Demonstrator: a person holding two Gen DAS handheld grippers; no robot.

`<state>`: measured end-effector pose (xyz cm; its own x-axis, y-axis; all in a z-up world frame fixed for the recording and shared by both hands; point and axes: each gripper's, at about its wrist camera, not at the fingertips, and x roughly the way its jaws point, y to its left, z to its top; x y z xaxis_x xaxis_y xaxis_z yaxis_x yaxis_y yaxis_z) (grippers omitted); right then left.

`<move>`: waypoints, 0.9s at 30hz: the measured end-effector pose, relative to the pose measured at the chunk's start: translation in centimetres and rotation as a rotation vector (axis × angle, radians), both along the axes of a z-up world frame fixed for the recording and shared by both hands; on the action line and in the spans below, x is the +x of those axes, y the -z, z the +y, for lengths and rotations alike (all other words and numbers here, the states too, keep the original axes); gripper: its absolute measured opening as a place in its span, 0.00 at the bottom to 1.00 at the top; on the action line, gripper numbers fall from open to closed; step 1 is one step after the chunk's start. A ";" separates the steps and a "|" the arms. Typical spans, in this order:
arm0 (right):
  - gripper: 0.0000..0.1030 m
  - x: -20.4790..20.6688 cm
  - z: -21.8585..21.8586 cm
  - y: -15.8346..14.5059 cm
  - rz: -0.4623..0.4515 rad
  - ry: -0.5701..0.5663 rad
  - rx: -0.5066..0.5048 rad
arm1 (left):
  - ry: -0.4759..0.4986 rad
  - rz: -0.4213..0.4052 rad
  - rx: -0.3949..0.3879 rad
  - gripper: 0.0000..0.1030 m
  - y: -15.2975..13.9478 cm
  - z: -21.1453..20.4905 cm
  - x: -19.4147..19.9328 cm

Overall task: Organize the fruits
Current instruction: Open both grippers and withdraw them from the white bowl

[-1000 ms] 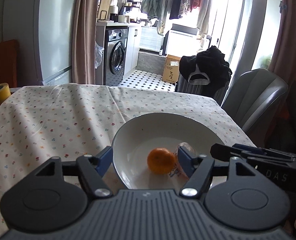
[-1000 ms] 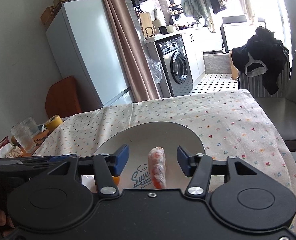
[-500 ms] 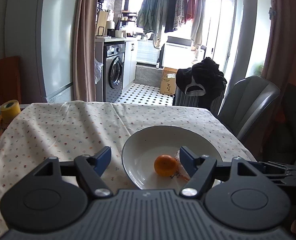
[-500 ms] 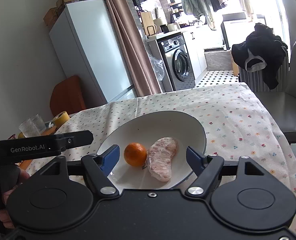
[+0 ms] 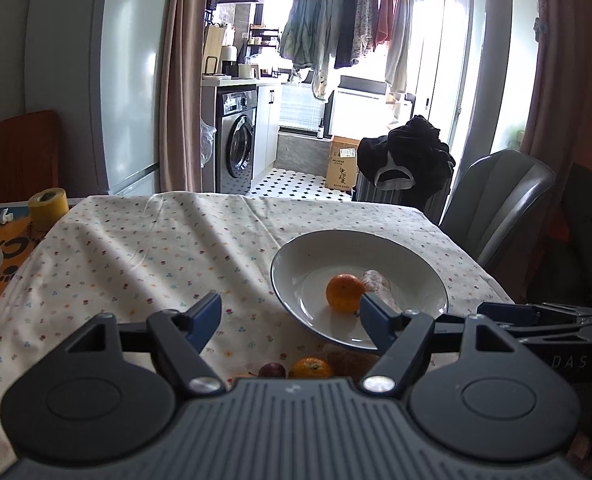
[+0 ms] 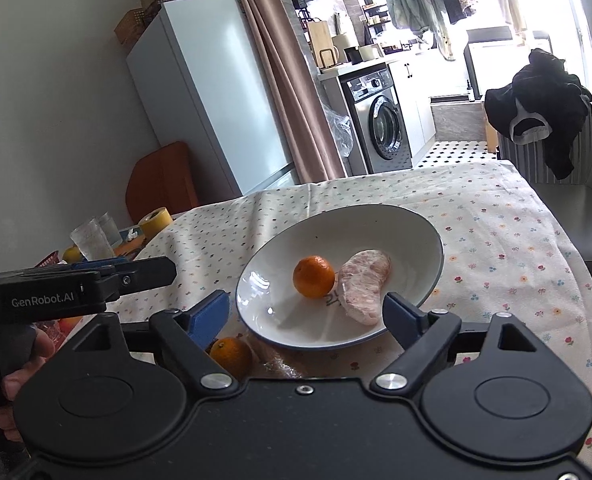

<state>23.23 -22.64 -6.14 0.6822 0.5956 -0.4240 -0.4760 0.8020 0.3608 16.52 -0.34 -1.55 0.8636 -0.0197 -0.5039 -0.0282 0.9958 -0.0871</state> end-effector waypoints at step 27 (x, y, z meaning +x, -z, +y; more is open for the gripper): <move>1.00 -5.5 1.1 0.5 -0.011 -0.076 -0.060 | -0.038 0.031 -0.066 0.91 3.5 1.6 -6.8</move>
